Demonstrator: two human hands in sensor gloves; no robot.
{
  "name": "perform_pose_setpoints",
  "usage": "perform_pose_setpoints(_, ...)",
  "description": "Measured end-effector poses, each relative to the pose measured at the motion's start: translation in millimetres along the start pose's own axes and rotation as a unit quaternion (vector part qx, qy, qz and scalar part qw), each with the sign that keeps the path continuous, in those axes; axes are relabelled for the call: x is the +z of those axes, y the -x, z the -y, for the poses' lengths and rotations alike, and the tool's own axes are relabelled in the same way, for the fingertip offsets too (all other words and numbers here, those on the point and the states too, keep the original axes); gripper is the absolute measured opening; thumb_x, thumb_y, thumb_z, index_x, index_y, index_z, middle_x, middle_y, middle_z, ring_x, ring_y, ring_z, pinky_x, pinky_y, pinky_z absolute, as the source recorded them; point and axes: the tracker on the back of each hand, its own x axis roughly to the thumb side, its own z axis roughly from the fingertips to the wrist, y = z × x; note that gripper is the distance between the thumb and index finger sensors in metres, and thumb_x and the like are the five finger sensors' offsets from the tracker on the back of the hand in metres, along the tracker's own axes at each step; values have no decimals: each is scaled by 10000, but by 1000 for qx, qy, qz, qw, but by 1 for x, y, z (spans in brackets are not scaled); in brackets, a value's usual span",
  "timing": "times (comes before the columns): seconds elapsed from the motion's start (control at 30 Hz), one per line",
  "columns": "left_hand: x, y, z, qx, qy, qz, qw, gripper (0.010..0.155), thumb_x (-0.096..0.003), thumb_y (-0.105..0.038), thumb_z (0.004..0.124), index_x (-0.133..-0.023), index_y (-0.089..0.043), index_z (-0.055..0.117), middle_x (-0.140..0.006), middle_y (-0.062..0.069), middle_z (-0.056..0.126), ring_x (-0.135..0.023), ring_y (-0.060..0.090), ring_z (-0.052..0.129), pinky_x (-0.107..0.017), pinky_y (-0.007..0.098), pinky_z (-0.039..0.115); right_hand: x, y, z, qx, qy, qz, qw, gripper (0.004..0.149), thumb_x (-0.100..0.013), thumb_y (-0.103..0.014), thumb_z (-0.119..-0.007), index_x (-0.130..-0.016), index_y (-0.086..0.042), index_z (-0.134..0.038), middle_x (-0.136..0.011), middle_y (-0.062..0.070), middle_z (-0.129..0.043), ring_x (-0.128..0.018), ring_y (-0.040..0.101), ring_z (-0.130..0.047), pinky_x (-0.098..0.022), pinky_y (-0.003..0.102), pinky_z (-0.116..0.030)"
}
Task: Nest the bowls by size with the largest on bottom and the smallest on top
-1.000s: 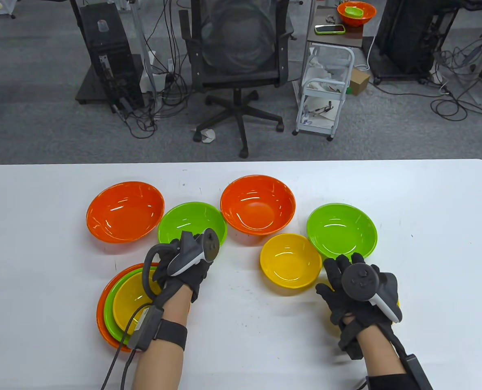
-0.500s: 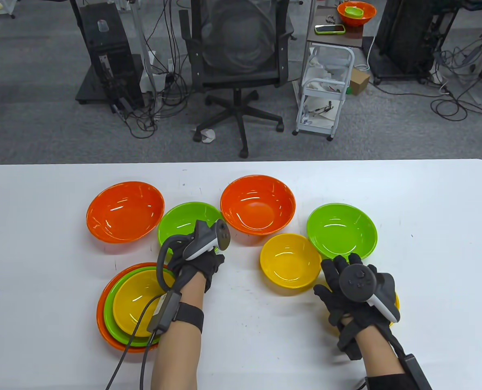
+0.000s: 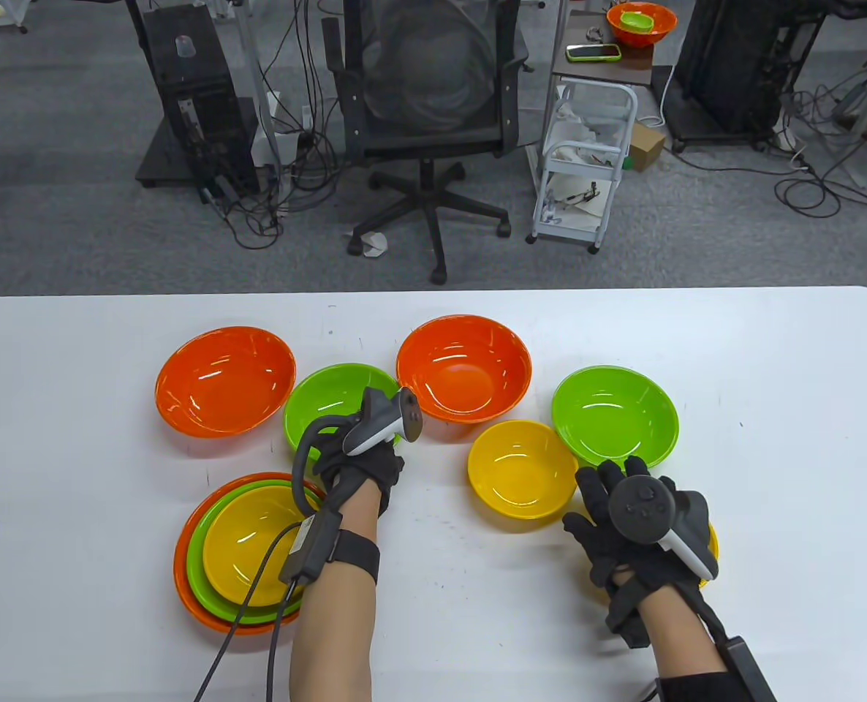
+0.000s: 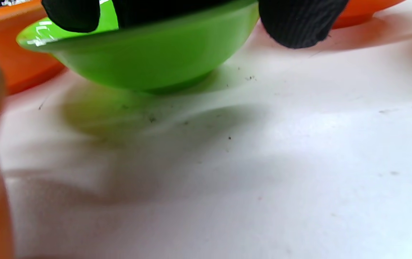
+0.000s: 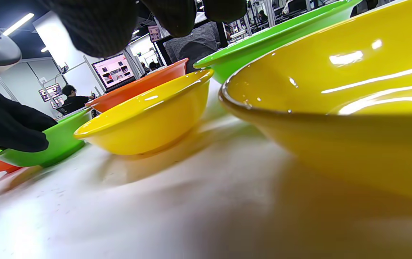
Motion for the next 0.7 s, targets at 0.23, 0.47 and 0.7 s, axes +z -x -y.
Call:
perform_pose_setpoints(0.23,-1,0,1,2,5,-4,1000,574,-544,-417,713,-1070,-207,622,-1056,89,795,-985,353,849,-765,647,634,0,1,0,-1,0,-3,1000,696,-507,-424,-736,-1091,-126,-501,-1149,201,-377,-1035,499,-114,-653,707,-84)
perform_pose_setpoints(0.47,5,2,-2,-18,-7,-13,1000,518,-544,-386,720,-1019,-202,627,-1006,58,816,-938,339,865,-750,645,656,0,1,0,-1,1,-1,1000,695,-508,-425,-736,-1090,-127,-501,-1148,201,-378,-1034,501,-121,-658,707,-98)
perform_pose_setpoints(0.7,16,9,-8,-14,-3,-12,1000,478,-540,-377,741,-983,-234,633,-944,41,828,-872,315,875,-736,633,676,1,2,2,-5,6,0,1000,696,-507,-425,-737,-1090,-127,-501,-1148,203,-379,-1034,502,-125,-659,708,-111)
